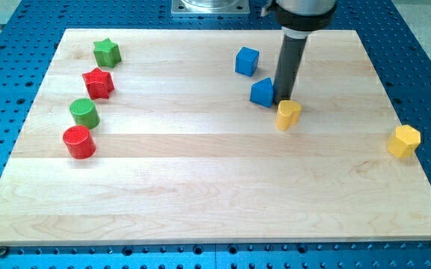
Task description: Keep the yellow blocks below the triangle
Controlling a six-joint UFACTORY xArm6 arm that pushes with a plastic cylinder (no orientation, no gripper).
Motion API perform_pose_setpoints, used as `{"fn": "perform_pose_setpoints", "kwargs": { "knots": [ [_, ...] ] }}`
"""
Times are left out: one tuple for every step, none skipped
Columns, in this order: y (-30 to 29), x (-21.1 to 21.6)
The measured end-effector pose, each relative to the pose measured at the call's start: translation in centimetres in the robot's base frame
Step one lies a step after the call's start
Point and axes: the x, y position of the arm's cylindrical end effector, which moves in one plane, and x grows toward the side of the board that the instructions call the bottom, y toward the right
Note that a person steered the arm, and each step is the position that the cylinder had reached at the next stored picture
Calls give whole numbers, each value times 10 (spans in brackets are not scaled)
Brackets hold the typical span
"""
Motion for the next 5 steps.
{"fn": "perform_pose_setpoints", "kwargs": {
  "knots": [
    [-8, 0],
    [-10, -2],
    [24, 6],
    [62, 29],
    [22, 35]
  ]
}}
